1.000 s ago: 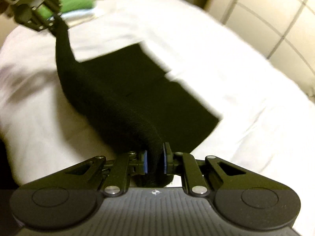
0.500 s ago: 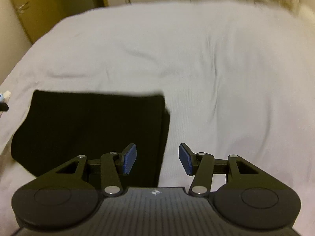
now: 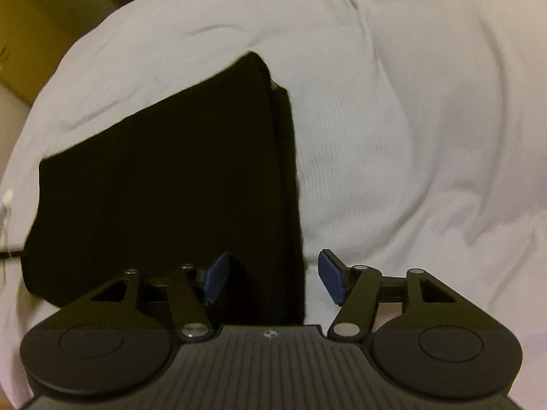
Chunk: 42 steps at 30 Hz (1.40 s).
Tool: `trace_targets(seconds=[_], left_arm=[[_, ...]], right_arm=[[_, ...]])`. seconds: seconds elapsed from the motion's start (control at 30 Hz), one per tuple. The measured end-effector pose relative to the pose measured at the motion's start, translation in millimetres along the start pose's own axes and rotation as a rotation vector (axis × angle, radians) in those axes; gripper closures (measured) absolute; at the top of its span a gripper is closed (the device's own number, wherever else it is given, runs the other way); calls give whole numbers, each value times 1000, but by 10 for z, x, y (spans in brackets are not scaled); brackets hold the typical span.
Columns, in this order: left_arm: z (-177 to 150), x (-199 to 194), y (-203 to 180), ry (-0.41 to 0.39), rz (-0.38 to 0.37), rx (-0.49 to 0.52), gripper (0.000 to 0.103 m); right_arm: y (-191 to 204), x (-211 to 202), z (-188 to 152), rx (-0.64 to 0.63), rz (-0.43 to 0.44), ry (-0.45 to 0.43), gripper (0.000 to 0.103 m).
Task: Fold clothes
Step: 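Move both grippers to the edge of the folded skirt, then grasp the folded skirt's edge with both grippers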
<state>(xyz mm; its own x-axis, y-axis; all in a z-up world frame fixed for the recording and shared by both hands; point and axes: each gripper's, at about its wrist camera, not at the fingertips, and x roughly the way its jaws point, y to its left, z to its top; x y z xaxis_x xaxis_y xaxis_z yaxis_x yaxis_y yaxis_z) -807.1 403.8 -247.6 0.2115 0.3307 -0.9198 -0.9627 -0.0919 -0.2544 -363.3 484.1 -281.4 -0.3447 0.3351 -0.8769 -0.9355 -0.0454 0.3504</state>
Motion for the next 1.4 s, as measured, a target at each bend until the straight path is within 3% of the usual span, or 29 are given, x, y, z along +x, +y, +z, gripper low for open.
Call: trace_targets(seconds=[0.03,0.07,0.23,0.33,0.43,0.47,0.53,0.63,0.8,0.97,1.13,1.27,1.4], left_arm=[[-33,26,-15,10,-12,1,89],[-46,22,-53,2,-4,26,95],[-33,22,-163,-14,25,125,95],[-44,57,-176,0,42,154,93],[-47,44,-178,3,57,177,89],[-40,1,-171,-5,60,179,88],[3,-123,-118,-30,59,158,87],[101,-274,-42,-81,52,116,87],[306,-184,-25,-111,56,93,81],[369,7,-107,-84,64,158,81],[674,125,-20,-112,77,136,73],[936,197,107,-161,45,62,63],[1057,324,152,-179,-8,31,63]], right_arm=[[-6,9,-39,10,18,2,73],[21,23,-44,10,32,3,94],[97,-276,-230,42,96,-33,97],[-78,-273,-386,130,54,-19,98],[-216,-76,-389,200,36,13,92],[-195,-41,-334,185,28,15,75],[-99,-68,-197,116,7,-11,61],[-10,-173,-48,35,-9,-64,52],[-44,-154,84,33,-9,-113,51],[0,120,241,-16,-76,3,51],[69,41,544,-61,-41,-113,50],[109,41,823,-91,-15,-205,48],[175,213,1065,-148,14,-284,41]])
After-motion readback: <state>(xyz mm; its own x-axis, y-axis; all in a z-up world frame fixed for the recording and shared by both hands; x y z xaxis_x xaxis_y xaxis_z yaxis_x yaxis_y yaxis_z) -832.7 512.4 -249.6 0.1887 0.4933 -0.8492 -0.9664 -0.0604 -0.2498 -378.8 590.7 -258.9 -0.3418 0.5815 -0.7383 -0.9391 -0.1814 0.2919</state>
